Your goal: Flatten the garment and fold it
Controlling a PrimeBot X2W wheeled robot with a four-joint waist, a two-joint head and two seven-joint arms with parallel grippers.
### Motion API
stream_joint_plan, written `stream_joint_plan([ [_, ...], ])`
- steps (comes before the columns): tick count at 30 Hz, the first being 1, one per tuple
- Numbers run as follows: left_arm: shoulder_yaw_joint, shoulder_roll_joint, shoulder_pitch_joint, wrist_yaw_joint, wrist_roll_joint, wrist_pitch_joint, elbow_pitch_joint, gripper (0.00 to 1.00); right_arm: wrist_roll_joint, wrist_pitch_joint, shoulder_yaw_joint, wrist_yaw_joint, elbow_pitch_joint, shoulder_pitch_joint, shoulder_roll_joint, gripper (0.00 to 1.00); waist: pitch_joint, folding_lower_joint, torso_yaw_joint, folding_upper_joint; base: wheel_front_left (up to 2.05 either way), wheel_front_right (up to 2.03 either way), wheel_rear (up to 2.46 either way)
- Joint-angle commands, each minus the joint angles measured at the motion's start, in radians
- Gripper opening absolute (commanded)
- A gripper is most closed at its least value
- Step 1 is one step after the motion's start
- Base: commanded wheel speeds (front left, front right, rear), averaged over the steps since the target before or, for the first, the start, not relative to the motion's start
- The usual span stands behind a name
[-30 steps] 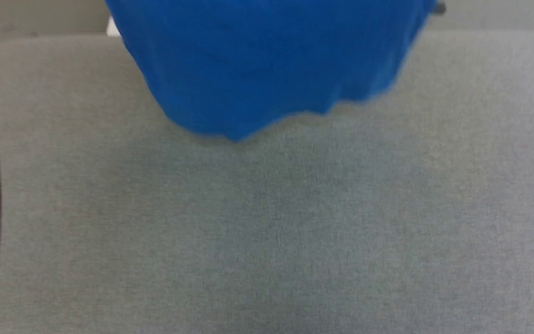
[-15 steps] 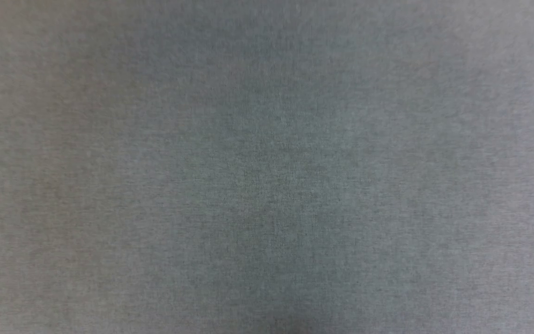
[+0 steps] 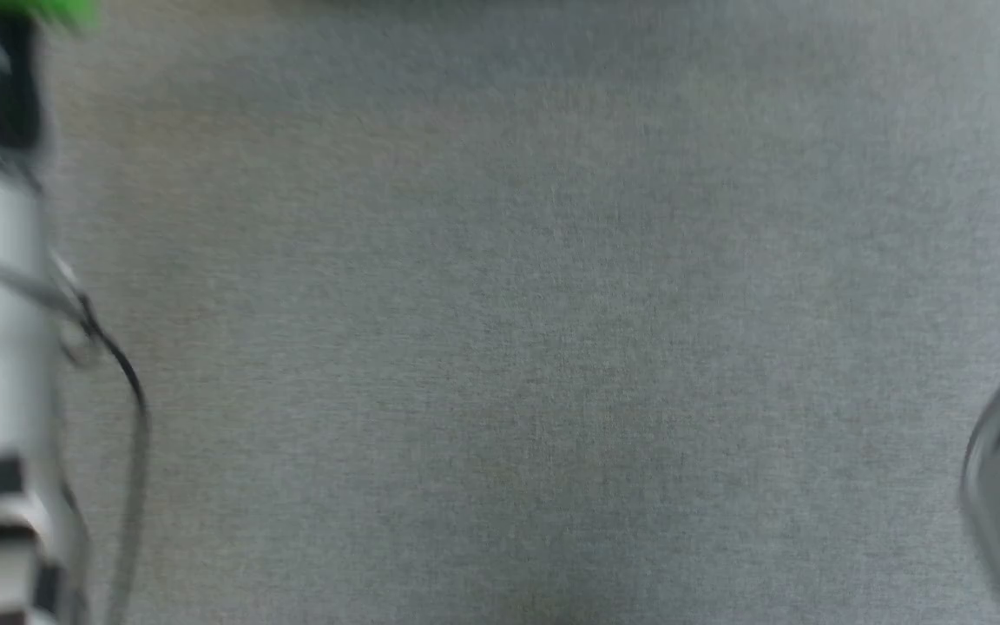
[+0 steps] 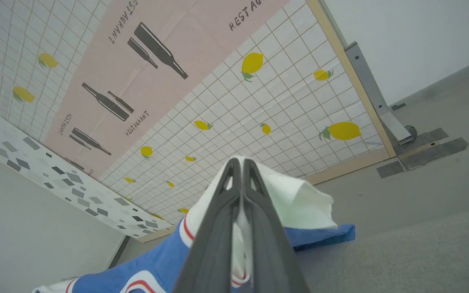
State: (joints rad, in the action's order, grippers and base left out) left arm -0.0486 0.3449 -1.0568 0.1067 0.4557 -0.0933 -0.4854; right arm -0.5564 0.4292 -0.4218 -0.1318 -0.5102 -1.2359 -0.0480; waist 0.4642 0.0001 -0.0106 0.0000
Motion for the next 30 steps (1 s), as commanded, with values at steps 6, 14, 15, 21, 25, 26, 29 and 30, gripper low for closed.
stream_joint_plan([
  [6, 0.019, -0.060, 0.351, 0.011, 0.097, -0.037, 0.053, 0.00, -0.171, 0.027, 0.013, 0.001, 0.152, 0.424, -0.002, 0.00, -0.198, -0.0001, 0.029, 0.0000, 0.00, 0.00, 0.00],
  [14, 0.012, -0.115, 0.760, -0.030, 0.144, 0.009, 0.162, 0.00, -0.274, 0.023, 0.035, 0.001, 0.290, 0.878, -0.002, 0.00, -0.343, -0.0001, 0.027, 0.0000, 0.00, 0.00, 0.00],
  [15, 0.013, -0.121, 0.799, -0.038, 0.151, 0.018, 0.178, 0.00, -0.272, 0.027, 0.032, 0.001, 0.309, 0.918, -0.002, 0.00, -0.358, -0.0001, 0.027, 0.0000, 0.00, 0.00, 0.00],
  [21, 0.033, -0.125, 1.057, -0.135, 0.173, 0.120, 0.344, 0.00, -0.240, 0.087, -0.010, 0.001, 0.448, 1.151, -0.002, 0.00, -0.429, -0.0001, 0.018, 0.0000, 0.00, 0.00, 0.00],
  [25, 0.029, -0.096, 1.192, -0.208, 0.154, 0.228, 0.479, 0.00, -0.191, 0.171, -0.036, 0.001, 0.545, 1.252, -0.002, 0.00, -0.444, -0.0001, 0.016, 0.0000, 0.00, 0.00, 0.00],
  [26, 0.018, -0.083, 1.212, -0.221, 0.140, 0.258, 0.499, 0.00, -0.173, 0.193, -0.036, 0.001, 0.565, 1.266, -0.002, 0.00, -0.446, -0.0001, 0.017, 0.0000, 0.00, 0.00, 0.00],
  [29, -0.038, -0.024, 1.248, -0.246, 0.063, 0.354, 0.540, 0.00, -0.048, 0.297, 0.000, 0.001, 0.643, 1.305, -0.002, 0.00, -0.445, -0.0001, 0.019, 0.0000, 0.00, 0.00, 0.00],
  [30, -0.058, -0.008, 1.249, -0.249, 0.040, 0.379, 0.541, 0.00, -0.006, 0.327, 0.016, 0.001, 0.661, 1.310, -0.002, 0.00, -0.444, -0.0001, 0.020, 0.0000, 0.00, 0.00, 0.00],
])
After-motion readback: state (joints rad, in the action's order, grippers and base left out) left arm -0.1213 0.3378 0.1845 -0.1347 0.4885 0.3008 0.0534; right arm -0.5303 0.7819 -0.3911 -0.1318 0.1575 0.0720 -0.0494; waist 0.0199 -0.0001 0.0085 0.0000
